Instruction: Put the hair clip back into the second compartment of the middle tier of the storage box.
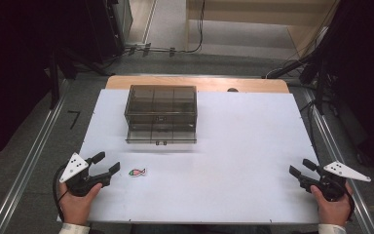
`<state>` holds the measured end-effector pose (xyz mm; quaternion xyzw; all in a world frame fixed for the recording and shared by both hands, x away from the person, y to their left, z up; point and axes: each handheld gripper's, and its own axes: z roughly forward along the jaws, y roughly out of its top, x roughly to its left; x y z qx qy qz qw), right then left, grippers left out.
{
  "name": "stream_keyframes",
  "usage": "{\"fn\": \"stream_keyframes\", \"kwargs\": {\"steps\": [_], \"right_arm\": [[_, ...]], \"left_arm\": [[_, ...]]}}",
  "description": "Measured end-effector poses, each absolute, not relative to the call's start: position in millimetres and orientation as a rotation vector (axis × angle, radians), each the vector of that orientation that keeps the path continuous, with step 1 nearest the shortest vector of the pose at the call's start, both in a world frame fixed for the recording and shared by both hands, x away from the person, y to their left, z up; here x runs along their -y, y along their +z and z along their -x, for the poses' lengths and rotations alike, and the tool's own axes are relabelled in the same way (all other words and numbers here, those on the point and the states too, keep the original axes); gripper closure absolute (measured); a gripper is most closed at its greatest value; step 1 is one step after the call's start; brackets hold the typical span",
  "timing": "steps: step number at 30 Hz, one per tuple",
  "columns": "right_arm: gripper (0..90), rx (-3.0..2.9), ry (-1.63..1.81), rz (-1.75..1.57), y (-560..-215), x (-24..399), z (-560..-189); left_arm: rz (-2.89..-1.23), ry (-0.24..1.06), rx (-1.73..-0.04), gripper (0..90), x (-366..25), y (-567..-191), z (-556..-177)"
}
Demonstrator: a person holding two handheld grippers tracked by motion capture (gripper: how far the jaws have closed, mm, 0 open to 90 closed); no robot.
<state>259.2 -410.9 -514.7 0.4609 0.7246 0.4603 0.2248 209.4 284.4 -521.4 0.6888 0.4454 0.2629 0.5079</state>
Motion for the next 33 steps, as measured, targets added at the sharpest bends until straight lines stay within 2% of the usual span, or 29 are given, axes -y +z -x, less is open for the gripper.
{"fn": "stream_keyframes", "kwargs": {"steps": [17, 25, 33], "right_arm": [[31.0, -1.982, 1.282, -1.270, -514.6, 411.5, -258.0], [31.0, -1.981, 1.281, -1.272, -514.6, 411.5, -257.7], [31.0, -1.979, 1.281, -1.271, -514.6, 411.4, -257.5]], "left_arm": [[-1.675, 0.652, -1.061, 28.8, -282.4, -521.1, -208.4], [-1.706, 0.690, -0.995, 31.2, -272.8, -520.0, -207.3], [-1.734, 0.669, -0.945, 32.3, -264.0, -518.3, -207.4]]}}
